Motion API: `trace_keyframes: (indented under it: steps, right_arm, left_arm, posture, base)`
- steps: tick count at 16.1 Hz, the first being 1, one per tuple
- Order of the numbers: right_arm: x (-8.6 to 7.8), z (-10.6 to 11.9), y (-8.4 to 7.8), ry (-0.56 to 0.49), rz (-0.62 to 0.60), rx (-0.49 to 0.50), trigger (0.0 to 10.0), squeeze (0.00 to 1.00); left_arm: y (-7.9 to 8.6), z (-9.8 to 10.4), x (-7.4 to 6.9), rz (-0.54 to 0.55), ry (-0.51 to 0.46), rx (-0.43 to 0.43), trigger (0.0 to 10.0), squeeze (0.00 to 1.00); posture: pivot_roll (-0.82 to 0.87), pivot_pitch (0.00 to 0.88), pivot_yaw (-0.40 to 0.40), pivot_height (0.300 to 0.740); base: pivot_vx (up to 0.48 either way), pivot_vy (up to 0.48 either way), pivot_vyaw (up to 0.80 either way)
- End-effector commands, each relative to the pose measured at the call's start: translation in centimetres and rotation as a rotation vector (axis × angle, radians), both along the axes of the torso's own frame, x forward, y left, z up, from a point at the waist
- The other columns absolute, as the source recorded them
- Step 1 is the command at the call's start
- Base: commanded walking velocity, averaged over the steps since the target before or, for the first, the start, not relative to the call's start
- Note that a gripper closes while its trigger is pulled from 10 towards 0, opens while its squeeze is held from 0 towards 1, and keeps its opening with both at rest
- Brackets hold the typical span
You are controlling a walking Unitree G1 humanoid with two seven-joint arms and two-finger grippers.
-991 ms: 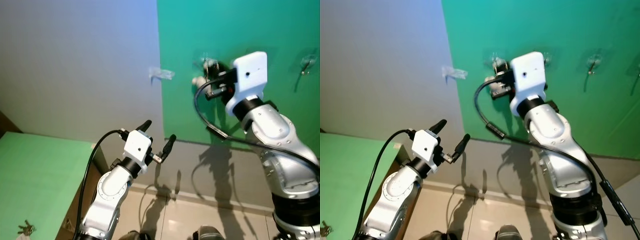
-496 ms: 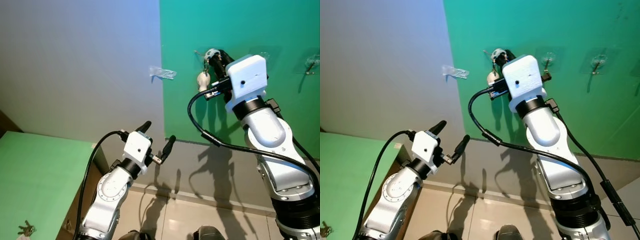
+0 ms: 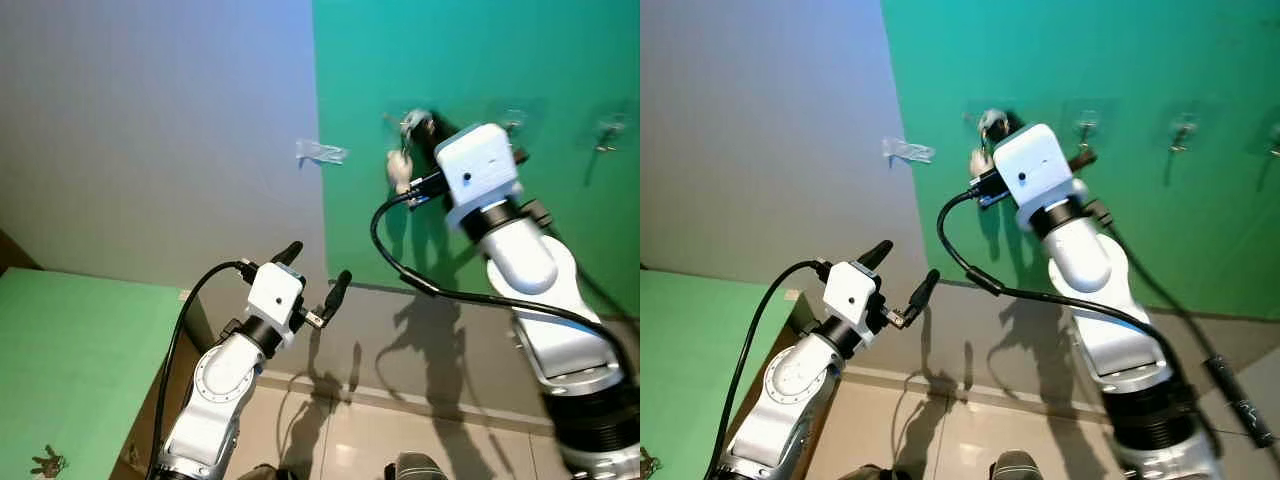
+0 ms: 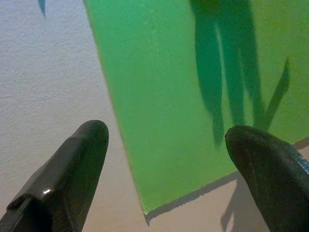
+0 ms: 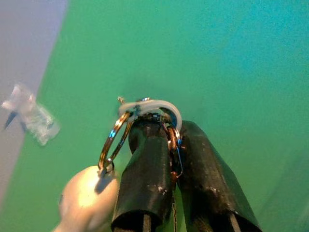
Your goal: Hang keys on a hook
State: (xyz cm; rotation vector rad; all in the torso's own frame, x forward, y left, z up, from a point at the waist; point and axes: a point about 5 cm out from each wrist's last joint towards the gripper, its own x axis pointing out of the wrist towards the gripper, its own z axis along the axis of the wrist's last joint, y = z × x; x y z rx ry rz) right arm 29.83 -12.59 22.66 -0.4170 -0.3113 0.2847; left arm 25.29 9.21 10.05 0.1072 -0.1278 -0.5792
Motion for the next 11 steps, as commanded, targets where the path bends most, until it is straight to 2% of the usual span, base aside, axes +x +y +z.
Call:
trace_keyframes:
  steps: [1,4,6,8,10,11]
  right_arm:
    - [0.7,-1.5,-1.8,0.128,-0.085,0.087,0.0,0.00]
    - [0.8,-1.6,-1.9,0.162,-0.080,0.146,0.0,0.00]
    - [0.8,-1.3,-1.9,0.150,-0.077,0.124,0.0,0.00]
    - [0.8,-1.2,-1.9,0.169,-0.072,0.165,0.0,0.00]
    - [1.2,-0.9,-2.2,0.274,-0.065,0.421,0.0,0.00]
    - [1.3,-0.6,-2.4,0.296,-0.059,0.492,0.0,0.00]
  left_arm:
    - [0.0,0.3,-0.1,0.003,-0.013,0.003,10.0,0.00]
    - [0.0,0.3,-0.1,0.003,-0.012,0.004,10.0,0.00]
    - [0.0,0.3,-0.1,0.003,-0.012,0.004,10.0,0.00]
    - [0.0,0.3,-0.1,0.004,-0.012,0.003,10.0,0.00]
    - [0.0,0.3,-0.1,0.004,-0.010,0.002,10.0,0.00]
    - [0.0,0.3,-0.1,0.004,-0.009,0.002,10.0,0.00]
  posture:
    - [-0.26,0.028,0.095,0.720]
    - [-0.26,0.028,0.095,0.720]
    - [-0.26,0.028,0.095,0.720]
    - [-0.26,0.036,0.095,0.720]
    - [-0.26,0.036,0.094,0.720]
    - [-0.26,0.036,0.095,0.720]
  base:
    - [0.000,0.000,0.00]
    - [0.000,0.000,0.00]
    - [0.000,0.000,0.00]
    - [0.000,0.000,0.00]
    - [0.000,0.000,0.00]
    - [0.000,0.000,0.00]
